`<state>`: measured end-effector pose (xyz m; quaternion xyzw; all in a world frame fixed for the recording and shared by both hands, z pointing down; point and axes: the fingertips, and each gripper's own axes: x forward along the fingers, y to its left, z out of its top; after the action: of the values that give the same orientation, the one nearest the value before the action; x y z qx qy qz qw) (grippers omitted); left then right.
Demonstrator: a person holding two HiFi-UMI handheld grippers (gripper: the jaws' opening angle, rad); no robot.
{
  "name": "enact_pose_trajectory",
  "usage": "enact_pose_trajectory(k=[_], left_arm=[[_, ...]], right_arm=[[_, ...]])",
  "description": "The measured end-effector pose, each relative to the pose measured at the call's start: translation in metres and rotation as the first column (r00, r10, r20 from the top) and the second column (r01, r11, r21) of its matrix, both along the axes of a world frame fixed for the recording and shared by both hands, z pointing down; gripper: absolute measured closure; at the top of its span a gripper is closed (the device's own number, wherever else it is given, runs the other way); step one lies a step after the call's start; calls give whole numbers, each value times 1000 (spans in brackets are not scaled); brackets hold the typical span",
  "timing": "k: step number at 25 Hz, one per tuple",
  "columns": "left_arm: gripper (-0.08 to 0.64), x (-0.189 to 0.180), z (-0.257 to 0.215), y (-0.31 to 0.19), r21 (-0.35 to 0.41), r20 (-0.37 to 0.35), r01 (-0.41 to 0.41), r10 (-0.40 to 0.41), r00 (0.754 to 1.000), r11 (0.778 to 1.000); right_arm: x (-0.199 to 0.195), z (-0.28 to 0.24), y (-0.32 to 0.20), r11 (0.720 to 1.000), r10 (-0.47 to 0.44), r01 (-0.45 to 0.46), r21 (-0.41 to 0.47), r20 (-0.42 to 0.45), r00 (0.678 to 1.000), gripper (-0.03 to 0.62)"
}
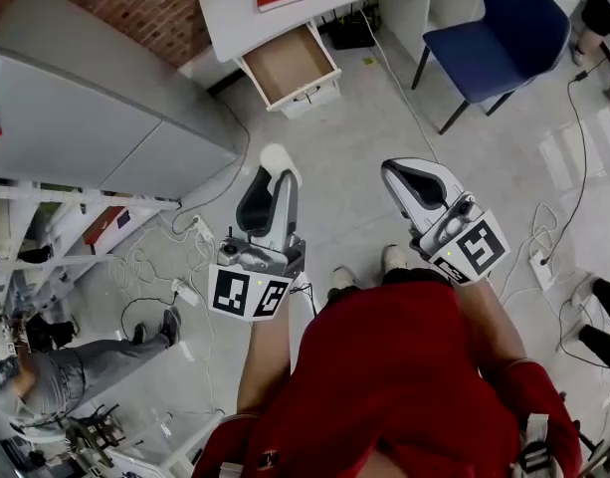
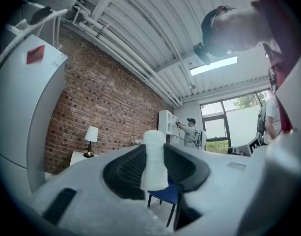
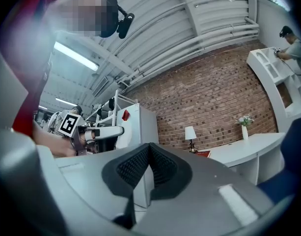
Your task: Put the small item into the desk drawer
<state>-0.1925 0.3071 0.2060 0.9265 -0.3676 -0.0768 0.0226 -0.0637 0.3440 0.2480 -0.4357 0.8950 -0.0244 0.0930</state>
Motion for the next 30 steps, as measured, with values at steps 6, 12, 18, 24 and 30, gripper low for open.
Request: enact_pose_trajectory(k=[6,12,18,24,30], left_arm=[[440,42,8,-11,-13,11,7,-7,1000,1000],[440,70,9,-34,-34,9,40,-40,999,999],[440,85,25,-74,-83,21,77,-75,997,994],[439,85,58,-140,-145,35,113,-109,993,983],[439,90,99,-209,-198,28,143,-140,990,970]], right_arm=[[53,11,-2,999,32,-32,-8,17,999,581],[93,16,-13,999,33,-33,-15,20,999,581],[115,20,-41,999,26,-26,-29,8,1000,580],[121,30,-93,999,12,-13,-46,-19,1000,581],[140,45,-150,998,21,-24,-60,-42,999,581]])
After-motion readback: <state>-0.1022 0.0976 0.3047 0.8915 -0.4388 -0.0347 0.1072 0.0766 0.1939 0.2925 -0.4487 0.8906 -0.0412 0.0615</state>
